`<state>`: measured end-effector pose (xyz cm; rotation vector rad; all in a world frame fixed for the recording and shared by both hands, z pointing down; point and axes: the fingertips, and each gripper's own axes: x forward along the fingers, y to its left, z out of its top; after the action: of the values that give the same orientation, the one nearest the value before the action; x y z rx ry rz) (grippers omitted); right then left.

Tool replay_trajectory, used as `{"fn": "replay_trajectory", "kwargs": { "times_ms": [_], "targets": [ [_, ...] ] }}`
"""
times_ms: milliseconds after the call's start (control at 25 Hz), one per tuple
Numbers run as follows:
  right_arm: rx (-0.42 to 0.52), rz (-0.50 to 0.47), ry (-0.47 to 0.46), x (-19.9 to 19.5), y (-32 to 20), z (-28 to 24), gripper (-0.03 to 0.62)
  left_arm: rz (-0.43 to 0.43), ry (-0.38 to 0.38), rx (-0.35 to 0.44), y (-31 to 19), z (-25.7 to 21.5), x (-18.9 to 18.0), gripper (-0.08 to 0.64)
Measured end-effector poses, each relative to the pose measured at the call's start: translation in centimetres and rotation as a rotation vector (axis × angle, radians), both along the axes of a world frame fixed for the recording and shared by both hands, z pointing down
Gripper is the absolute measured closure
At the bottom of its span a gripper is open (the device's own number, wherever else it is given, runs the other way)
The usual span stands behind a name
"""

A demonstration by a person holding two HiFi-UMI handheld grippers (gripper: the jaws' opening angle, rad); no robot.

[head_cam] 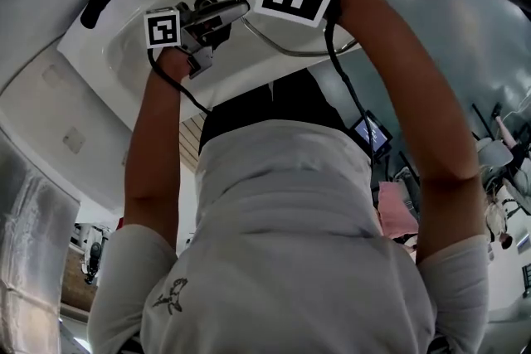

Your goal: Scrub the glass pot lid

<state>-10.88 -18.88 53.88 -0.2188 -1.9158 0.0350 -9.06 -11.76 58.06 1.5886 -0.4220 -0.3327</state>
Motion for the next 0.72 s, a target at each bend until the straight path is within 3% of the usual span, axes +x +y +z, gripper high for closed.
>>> {"fn": "replay_trajectory", "kwargs": {
  "times_ms": [80, 240, 400, 560, 720],
  "targets": [
    [0.003, 0.008, 0.021, 0.8, -0.1, 0.4, 0.302, 0.002, -0.02, 0.012, 0.0, 0.2, -0.2, 0.486],
    [-0.037, 0.126, -0.001, 3.5, -2.0, -0.2, 0.304, -0.009, 0.002, 0.006, 0.0, -0.1, 0.0, 0.486],
    [-0.024, 0.233, 0.052, 8.8, -4.6, 0.6, 0.305, -0.026, 0.015, -0.011, 0.0, 0.1, -0.1, 0.486],
    [-0.066, 0.379, 0.013, 13.1, -5.5, 0.5, 0.305, -0.035, 0.019, -0.011, 0.0, 0.1, -0.1, 0.486],
    [-0.06, 0.436, 0.044, 17.7, -5.0, 1.4, 0.305, -0.051, 0.016, -0.018, 0.0, 0.3, -0.1, 0.486]
  ]
}}
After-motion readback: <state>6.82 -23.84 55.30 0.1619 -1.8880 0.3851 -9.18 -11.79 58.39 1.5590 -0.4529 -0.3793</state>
